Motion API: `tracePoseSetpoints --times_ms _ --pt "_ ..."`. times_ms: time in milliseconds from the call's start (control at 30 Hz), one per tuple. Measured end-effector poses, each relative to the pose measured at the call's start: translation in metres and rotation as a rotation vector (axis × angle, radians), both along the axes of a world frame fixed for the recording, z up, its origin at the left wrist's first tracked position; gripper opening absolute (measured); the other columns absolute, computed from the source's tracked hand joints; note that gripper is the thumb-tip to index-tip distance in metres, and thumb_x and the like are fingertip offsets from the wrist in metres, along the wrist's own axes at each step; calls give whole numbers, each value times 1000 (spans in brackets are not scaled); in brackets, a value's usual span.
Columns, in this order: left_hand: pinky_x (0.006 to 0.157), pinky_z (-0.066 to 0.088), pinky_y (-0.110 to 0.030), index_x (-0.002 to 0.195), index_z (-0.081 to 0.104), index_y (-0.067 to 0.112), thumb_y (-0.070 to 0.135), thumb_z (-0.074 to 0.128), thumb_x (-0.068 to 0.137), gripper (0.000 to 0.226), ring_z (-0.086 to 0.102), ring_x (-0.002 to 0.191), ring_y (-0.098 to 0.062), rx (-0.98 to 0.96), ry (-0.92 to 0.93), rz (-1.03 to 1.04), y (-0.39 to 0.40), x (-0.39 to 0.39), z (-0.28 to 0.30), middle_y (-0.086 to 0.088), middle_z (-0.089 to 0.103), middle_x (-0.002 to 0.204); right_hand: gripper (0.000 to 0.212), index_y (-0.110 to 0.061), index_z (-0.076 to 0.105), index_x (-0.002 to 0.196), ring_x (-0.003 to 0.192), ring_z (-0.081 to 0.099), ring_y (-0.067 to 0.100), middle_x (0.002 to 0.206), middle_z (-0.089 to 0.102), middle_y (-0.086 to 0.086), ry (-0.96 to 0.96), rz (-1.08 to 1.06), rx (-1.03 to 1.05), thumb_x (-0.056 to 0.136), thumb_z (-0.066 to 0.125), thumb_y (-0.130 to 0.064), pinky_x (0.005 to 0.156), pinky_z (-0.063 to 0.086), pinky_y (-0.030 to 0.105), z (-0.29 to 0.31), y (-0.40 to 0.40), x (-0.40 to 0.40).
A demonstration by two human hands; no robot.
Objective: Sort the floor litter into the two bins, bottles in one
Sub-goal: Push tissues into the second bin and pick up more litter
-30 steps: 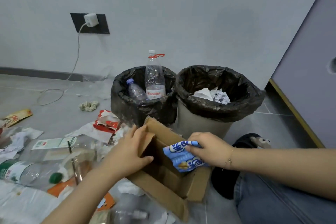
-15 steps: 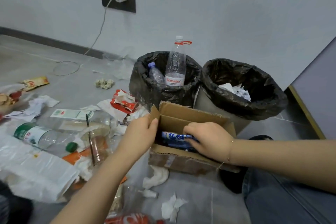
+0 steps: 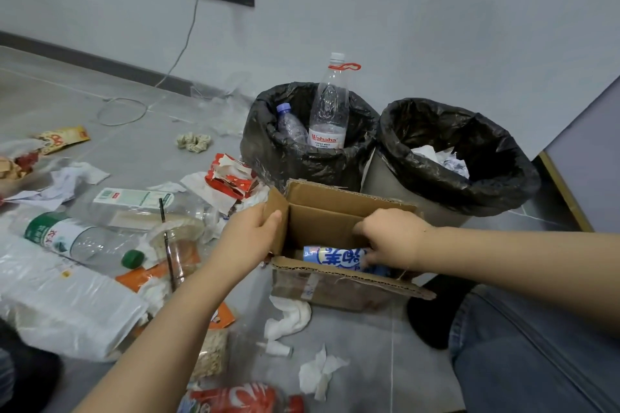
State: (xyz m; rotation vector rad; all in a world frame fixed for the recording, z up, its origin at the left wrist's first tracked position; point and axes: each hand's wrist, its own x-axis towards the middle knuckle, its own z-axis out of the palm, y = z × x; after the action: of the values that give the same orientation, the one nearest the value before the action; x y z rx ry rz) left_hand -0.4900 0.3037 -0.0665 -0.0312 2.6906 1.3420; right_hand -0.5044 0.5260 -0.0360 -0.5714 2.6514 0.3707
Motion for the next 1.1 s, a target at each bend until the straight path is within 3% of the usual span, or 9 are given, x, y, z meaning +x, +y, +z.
tracePoseSetpoints --times_ms 167,267,333,433,567,733,933,1000,1100 --pt "72 57 -45 100 60 6 29 41 101 31 65 78 -26 56 -15 7 -9 0 1 -16 65 92 30 -22 61 115 104 53 15 112 59 -3 306 46 -463 86 59 -30 87 45 29 24 1 5" --pt "71 57 -39 103 61 12 33 42 100 29 65 80 -23 77 -21 -63 -15 0 5 -10 65 93 53 -21 46 132 117 45 16 129 48 -1 478 128 -532 84 63 -35 98 41 32 35 3 1" --pt "70 56 -38 101 60 13 34 43 100 27 63 79 -22 118 -26 -125 -18 2 8 -6 62 88 67 -23 35 141 117 50 16 134 49 -2 316 -10 -484 84 63 -45 98 43 33 40 8 -4" --pt "70 53 -45 95 59 6 32 43 100 31 60 75 -27 106 21 -166 -14 6 14 -12 59 82 66 -31 42 134 98 60 10 121 61 -6 2 -160 -473 79 54 -66 88 50 31 43 13 1" --pt "73 51 -49 90 59 6 29 42 99 30 60 76 -28 60 152 -139 -2 7 18 -13 62 82 80 -37 36 136 98 62 10 115 63 -12 -61 -102 -396 70 42 -82 86 52 34 45 5 24" --pt "53 45 -21 91 60 9 26 43 100 26 56 69 -17 145 116 -164 6 6 15 -10 59 82 31 -23 48 125 98 62 27 107 66 8 207 -11 -163 97 44 -34 76 50 32 40 14 20" --pt "75 56 -35 113 61 13 28 34 104 32 67 82 -21 520 -74 9 -1 7 1 -8 67 99 31 -26 53 126 100 62 25 107 67 5 240 -129 -250 96 47 -25 73 43 30 38 34 23" --pt "86 55 -37 117 59 15 26 38 103 28 66 92 -22 357 -127 -18 -12 3 -18 -9 67 110 32 -26 53 128 100 62 23 109 66 3 214 -194 -259 95 48 -25 74 43 27 35 45 27" --pt "95 46 -27 125 56 21 22 58 93 32 57 107 -13 -241 -107 -324 -24 5 -53 0 60 124 33 -21 52 127 105 60 24 114 64 5 179 -265 -198 95 49 -26 79 45 28 26 57 35"
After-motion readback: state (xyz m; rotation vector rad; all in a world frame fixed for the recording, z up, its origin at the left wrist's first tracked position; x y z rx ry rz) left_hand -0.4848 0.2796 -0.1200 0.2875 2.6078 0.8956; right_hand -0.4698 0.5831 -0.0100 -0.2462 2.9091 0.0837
